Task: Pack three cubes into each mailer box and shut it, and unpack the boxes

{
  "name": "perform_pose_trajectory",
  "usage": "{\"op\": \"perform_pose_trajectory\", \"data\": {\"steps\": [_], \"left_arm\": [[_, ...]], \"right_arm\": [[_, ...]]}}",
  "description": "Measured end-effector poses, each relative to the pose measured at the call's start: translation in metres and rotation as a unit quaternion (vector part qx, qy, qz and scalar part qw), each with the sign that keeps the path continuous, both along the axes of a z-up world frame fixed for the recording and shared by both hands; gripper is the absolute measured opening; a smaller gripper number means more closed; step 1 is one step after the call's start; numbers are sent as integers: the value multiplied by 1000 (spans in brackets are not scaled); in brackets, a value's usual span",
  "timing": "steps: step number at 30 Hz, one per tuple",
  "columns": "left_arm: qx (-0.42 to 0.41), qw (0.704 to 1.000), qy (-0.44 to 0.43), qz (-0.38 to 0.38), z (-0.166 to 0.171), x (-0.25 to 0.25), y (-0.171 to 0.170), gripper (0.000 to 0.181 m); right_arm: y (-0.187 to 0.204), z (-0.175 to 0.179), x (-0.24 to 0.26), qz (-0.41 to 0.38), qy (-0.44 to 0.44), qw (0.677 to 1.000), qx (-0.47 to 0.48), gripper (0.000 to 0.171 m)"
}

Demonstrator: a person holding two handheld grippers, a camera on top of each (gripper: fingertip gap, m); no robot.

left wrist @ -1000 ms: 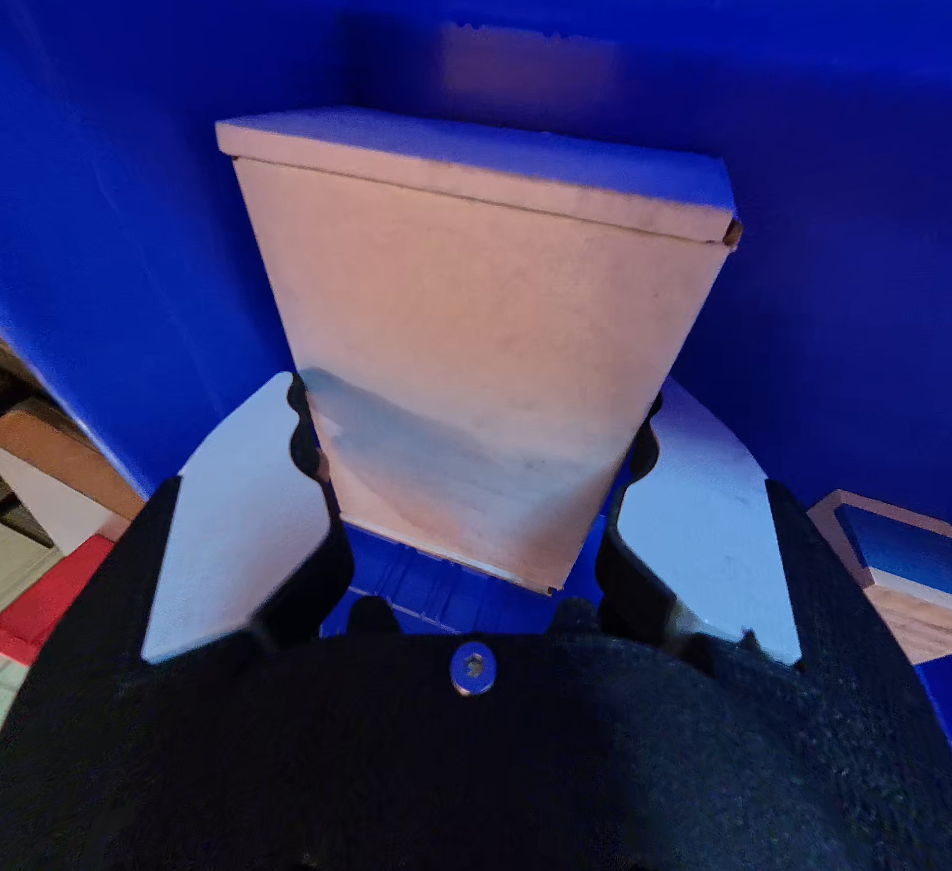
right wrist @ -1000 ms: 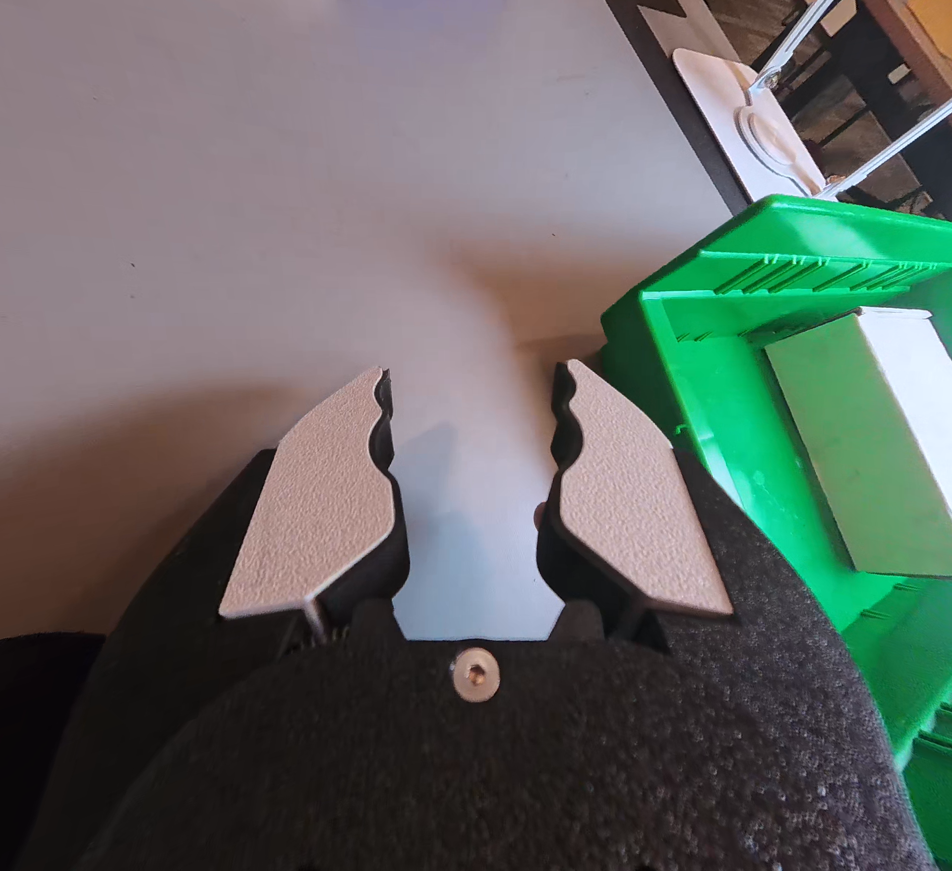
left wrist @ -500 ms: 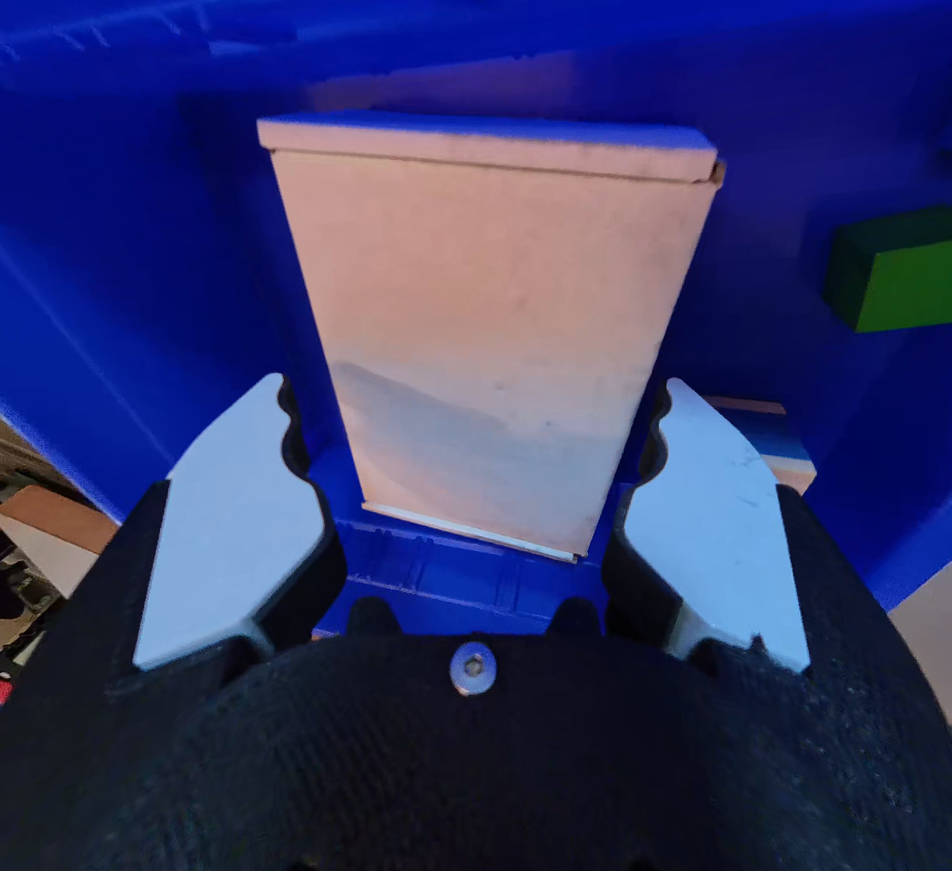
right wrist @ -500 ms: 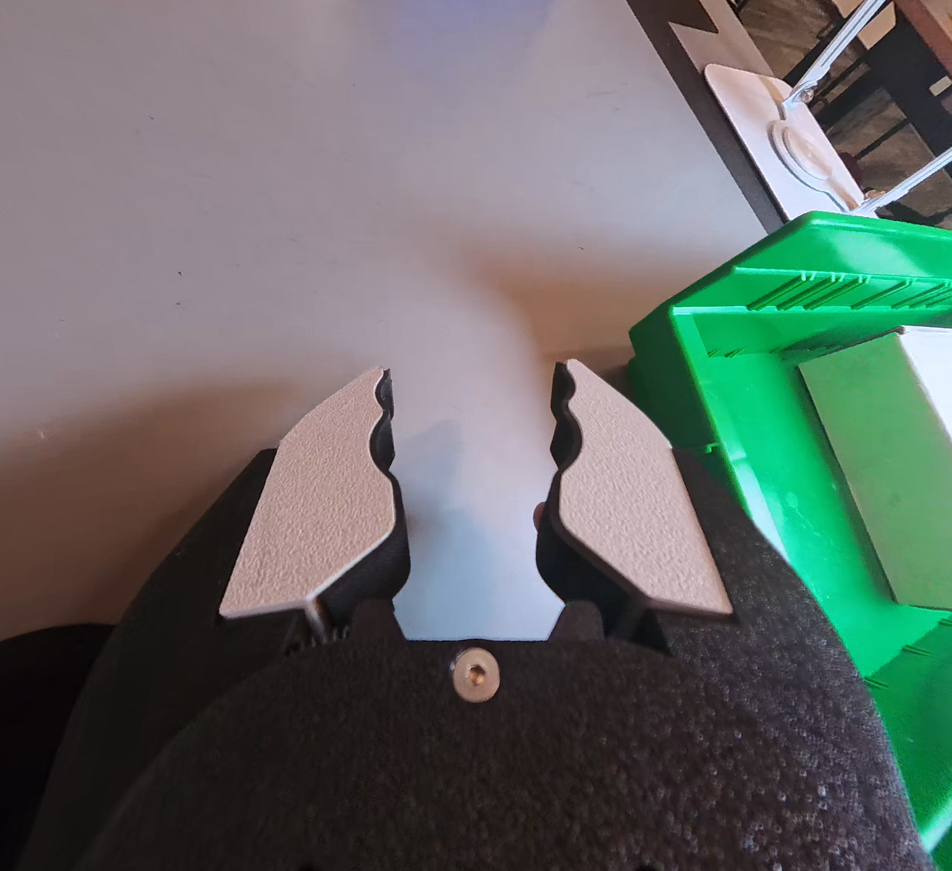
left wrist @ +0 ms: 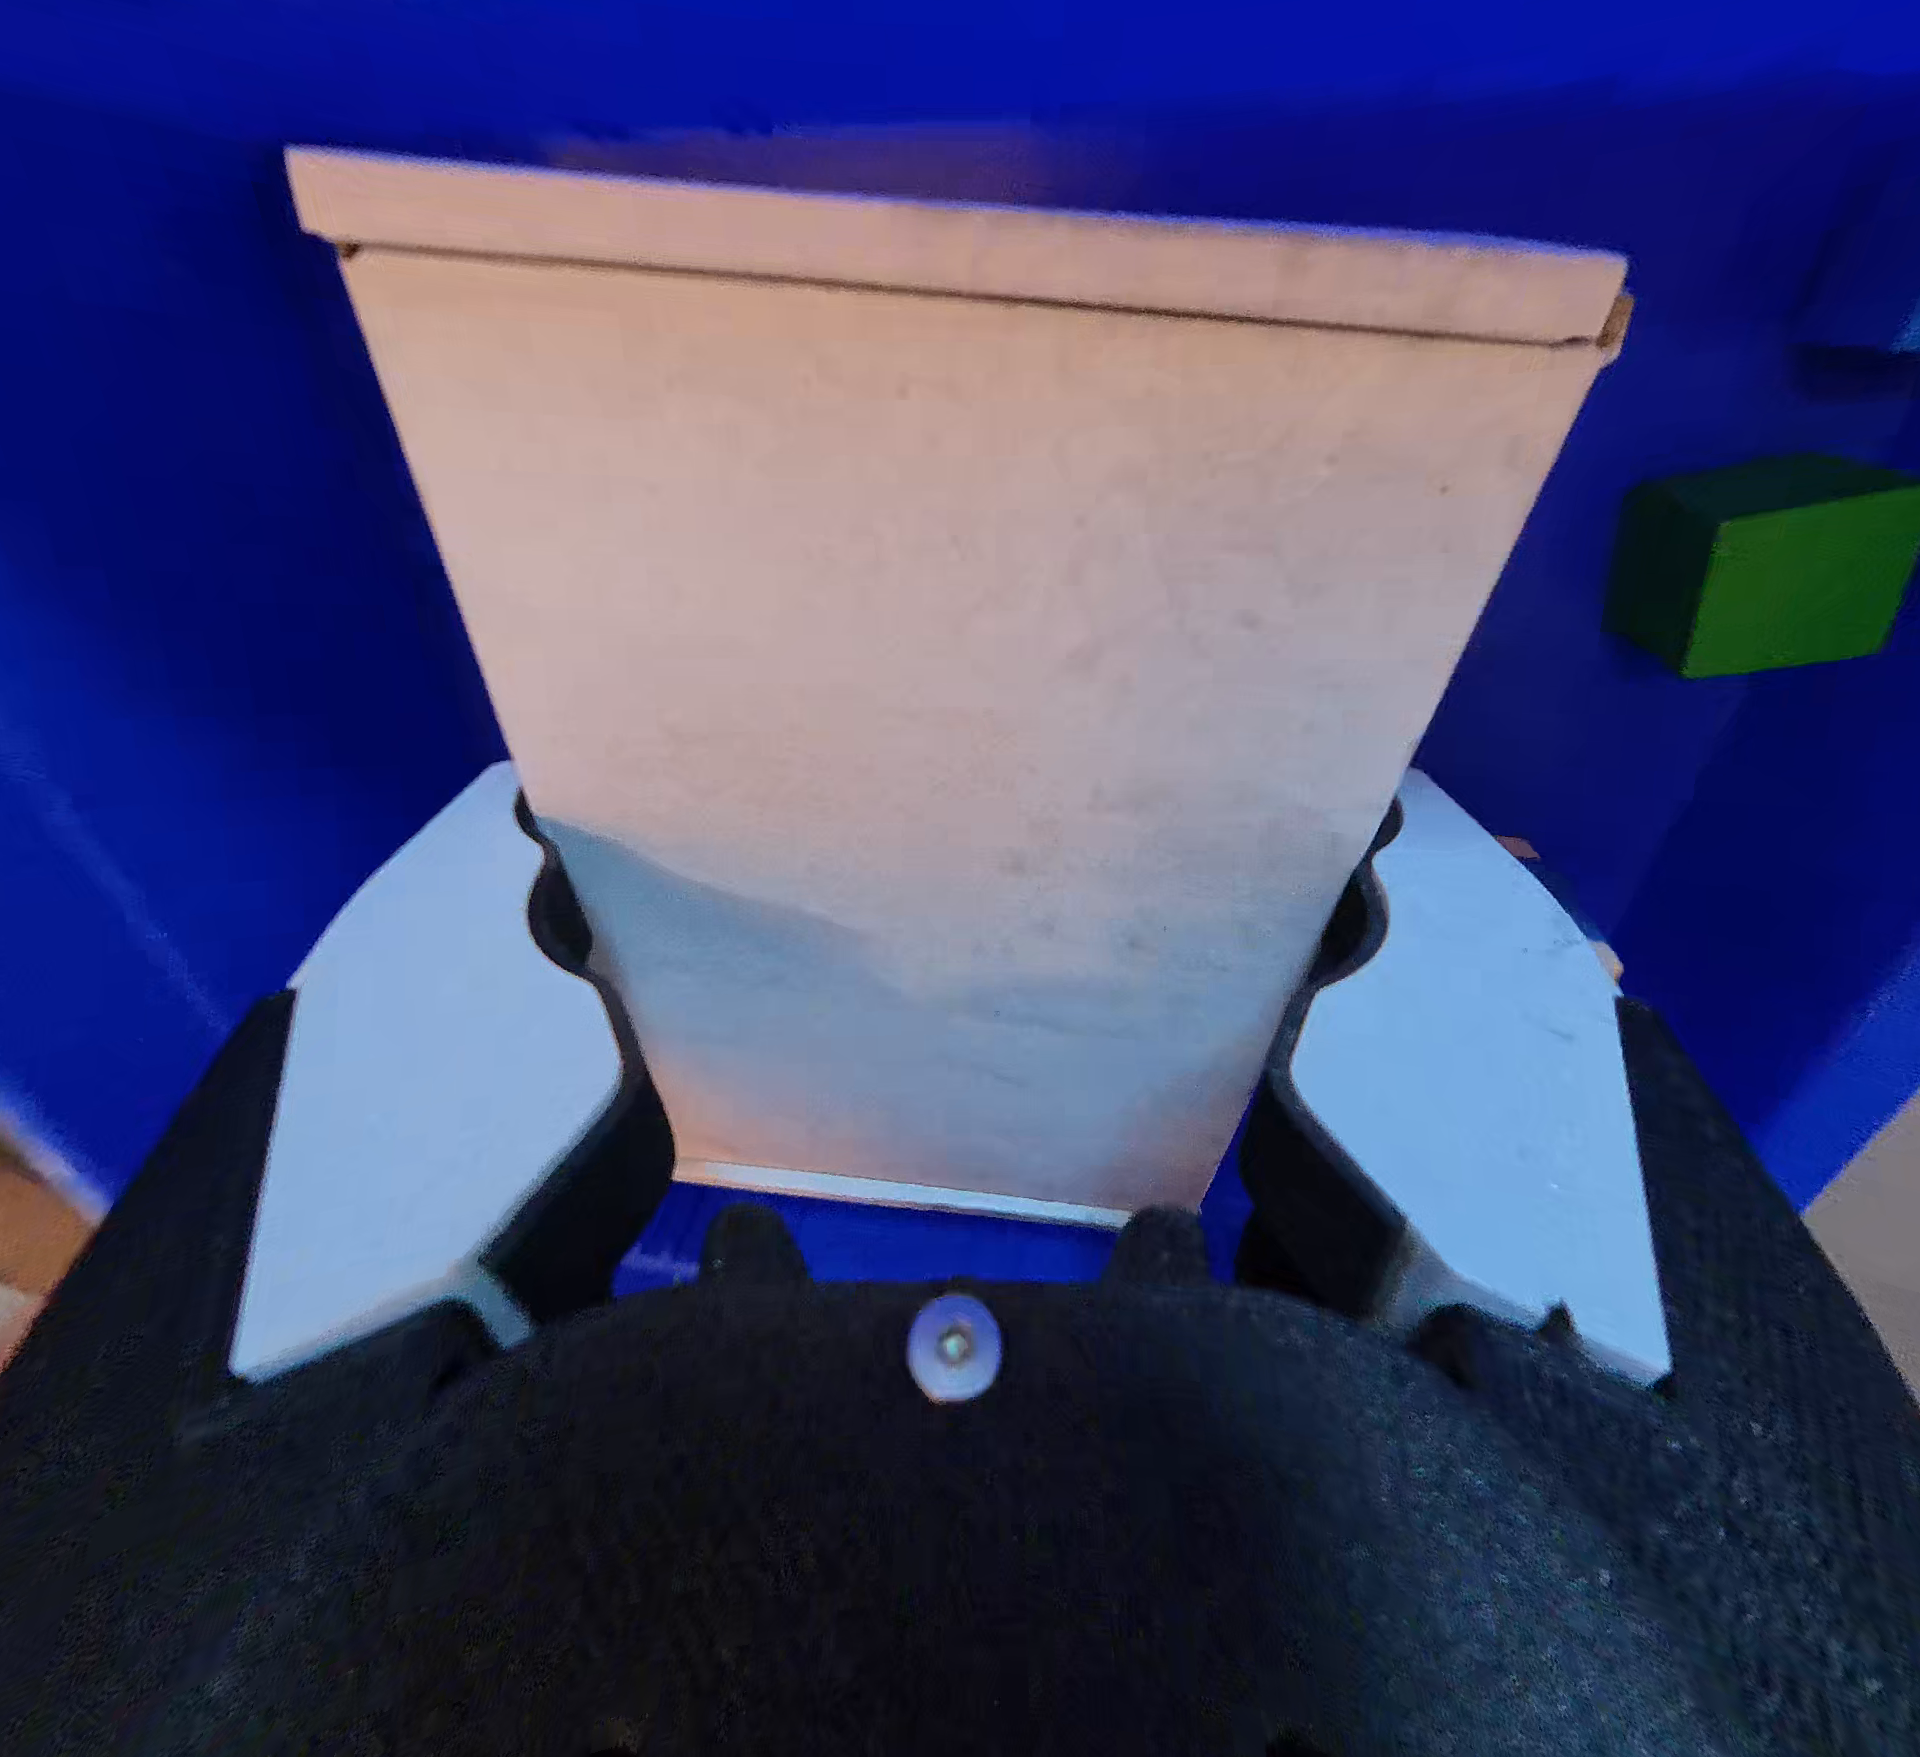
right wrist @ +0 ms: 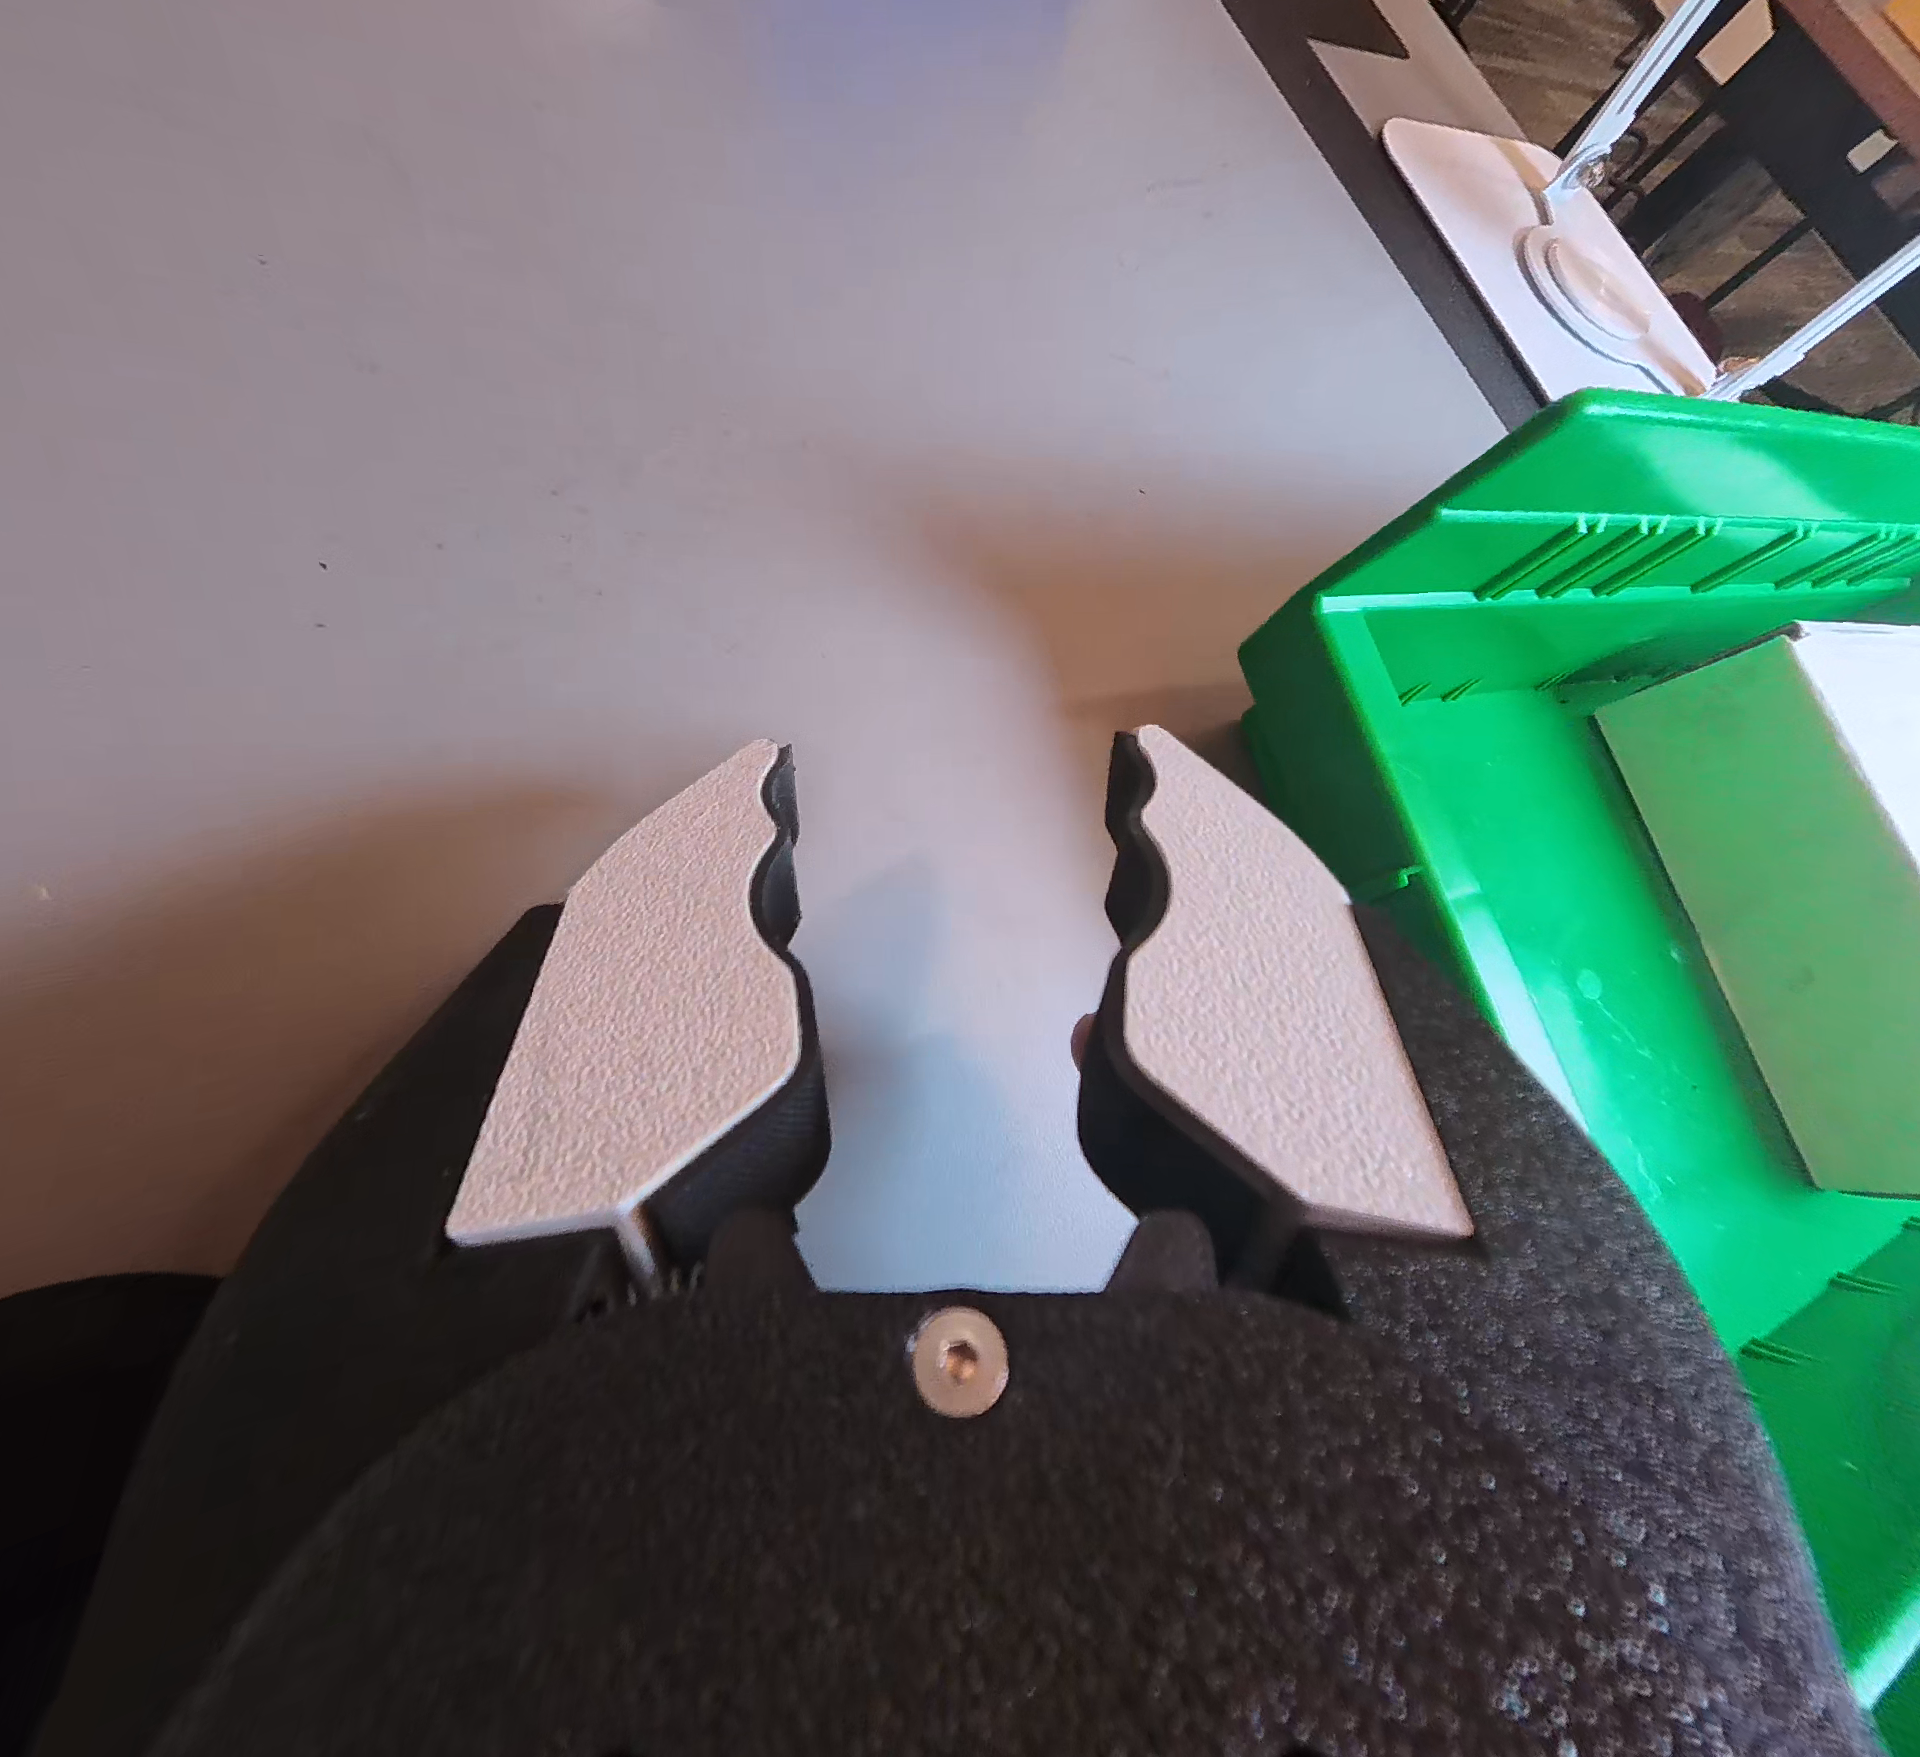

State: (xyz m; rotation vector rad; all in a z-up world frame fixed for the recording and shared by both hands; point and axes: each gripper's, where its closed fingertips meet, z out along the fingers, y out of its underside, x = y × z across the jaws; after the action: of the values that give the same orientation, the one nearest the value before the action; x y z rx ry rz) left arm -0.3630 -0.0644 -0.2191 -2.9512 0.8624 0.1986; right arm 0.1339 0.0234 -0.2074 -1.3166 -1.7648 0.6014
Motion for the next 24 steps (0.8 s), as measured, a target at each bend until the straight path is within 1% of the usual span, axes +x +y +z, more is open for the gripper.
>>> {"op": "perform_pose_trajectory", "data": {"steps": [2, 4, 6, 8, 9, 11, 14, 16, 18, 21, 24], "left_arm": [[39, 999, 7, -7, 26, 2, 3, 140], [78, 997, 9, -13, 60, 10, 5, 140], [114, 993, 3, -33, 97, 30, 5, 140], [146, 987, -22, -64, 130, 65, 4, 140], [153, 984, -49, -84, 142, 91, 1, 140], [141, 975, -107, -132, 150, 149, -10, 140], [83, 952, -193, -223, 133, 242, -38, 140], [35, 930, -246, -270, 109, 295, -55, 140], [-18, 905, -299, -301, 85, 340, -70, 140], [-83, 877, -342, -328, 56, 385, -77, 140], [-131, 857, -351, -354, 37, 413, -80, 140]], "right_arm": [[-1, 2, 0, 1, 4, 1000, 5, 58], [-1, 6, 0, 3, 12, 1000, 8, 57], [-2, 9, -1, 4, 19, 1000, 10, 57], [-3, 13, -2, 5, 29, 999, 18, 58], [-4, 16, -3, 6, 36, 999, 24, 58], [-8, 22, -6, 13, 53, 998, 43, 59], [-26, 39, -13, 44, 95, 991, 87, 61], [-46, 53, -21, 73, 126, 982, 123, 63], [-72, 68, -30, 105, 155, 968, 169, 67], [-111, 80, -42, 155, 173, 947, 220, 77], [-133, 75, -51, 180, 159, 939, 245, 80]]}}
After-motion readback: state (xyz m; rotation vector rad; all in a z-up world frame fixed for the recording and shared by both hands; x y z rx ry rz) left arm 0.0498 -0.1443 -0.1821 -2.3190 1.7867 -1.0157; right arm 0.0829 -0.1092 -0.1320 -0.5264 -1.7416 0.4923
